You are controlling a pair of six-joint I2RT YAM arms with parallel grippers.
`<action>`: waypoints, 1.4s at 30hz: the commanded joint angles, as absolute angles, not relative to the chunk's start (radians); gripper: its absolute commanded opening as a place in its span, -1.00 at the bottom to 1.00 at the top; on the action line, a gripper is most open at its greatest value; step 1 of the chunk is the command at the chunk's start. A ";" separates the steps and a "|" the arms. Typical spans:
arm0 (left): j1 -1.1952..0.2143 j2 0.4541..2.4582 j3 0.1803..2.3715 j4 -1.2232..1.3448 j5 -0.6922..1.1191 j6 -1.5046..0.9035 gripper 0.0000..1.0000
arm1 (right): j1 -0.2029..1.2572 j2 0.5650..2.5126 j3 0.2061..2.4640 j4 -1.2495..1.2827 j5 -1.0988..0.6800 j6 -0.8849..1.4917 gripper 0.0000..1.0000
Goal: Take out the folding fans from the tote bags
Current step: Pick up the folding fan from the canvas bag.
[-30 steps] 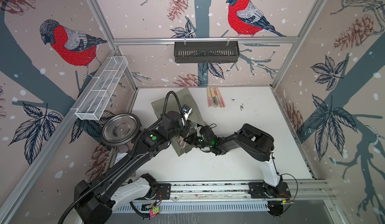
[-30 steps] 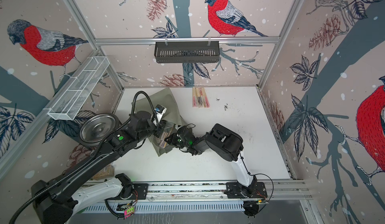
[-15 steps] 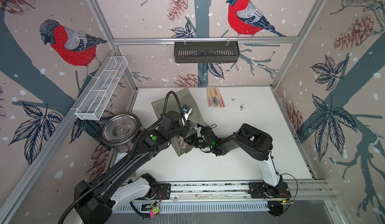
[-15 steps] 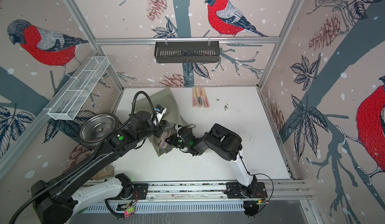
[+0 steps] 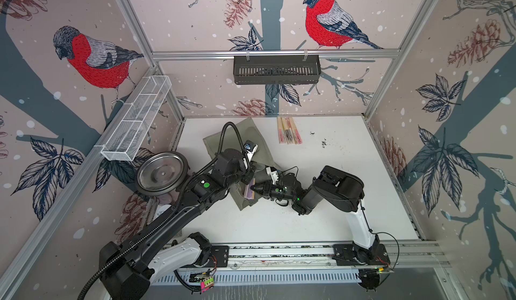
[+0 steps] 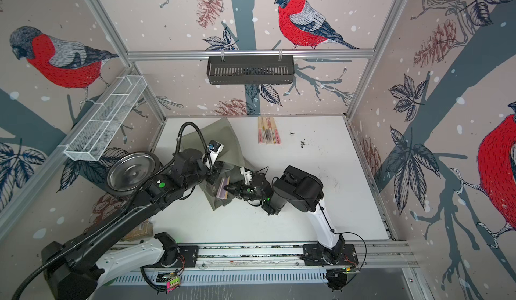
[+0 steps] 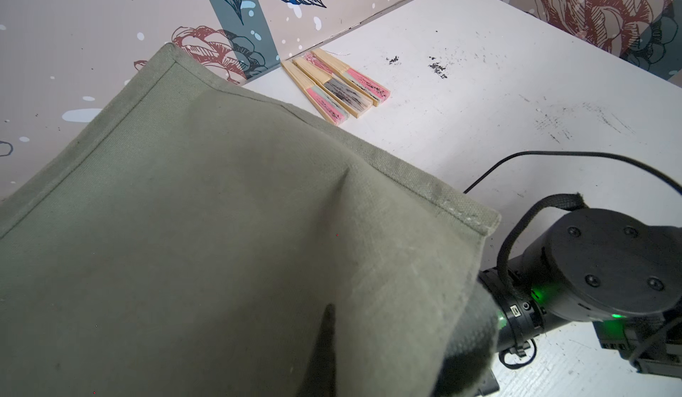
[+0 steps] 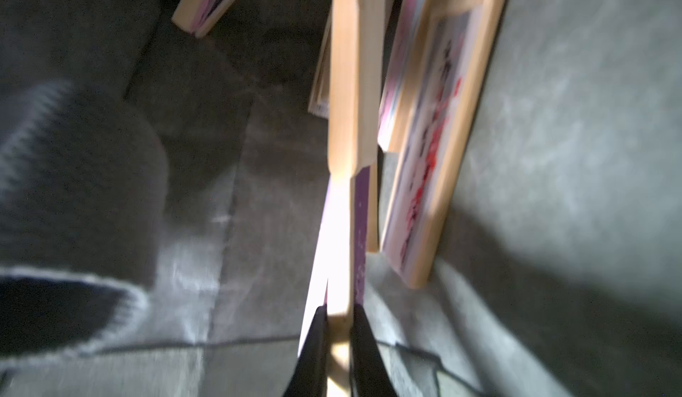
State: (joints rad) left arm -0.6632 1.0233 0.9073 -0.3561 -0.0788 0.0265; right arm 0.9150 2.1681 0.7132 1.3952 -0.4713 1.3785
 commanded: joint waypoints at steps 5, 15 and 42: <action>-0.664 1.017 0.912 -0.322 -0.065 0.032 -1.00 | 0.906 2.150 0.644 1.566 -0.503 1.410 -0.81; -0.664 1.019 0.917 -0.325 -0.076 0.029 -1.00 | 0.922 1.971 0.484 1.506 -0.569 1.308 -0.81; -0.666 1.020 0.917 -0.324 -0.089 0.023 -1.00 | 0.906 0.821 0.336 0.097 -0.413 0.556 -0.80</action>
State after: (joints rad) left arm -0.6647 1.0214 0.9096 -0.3565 -0.0814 0.0261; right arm 0.9127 0.9020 0.3138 0.3019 -0.5220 0.6235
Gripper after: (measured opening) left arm 0.066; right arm 0.097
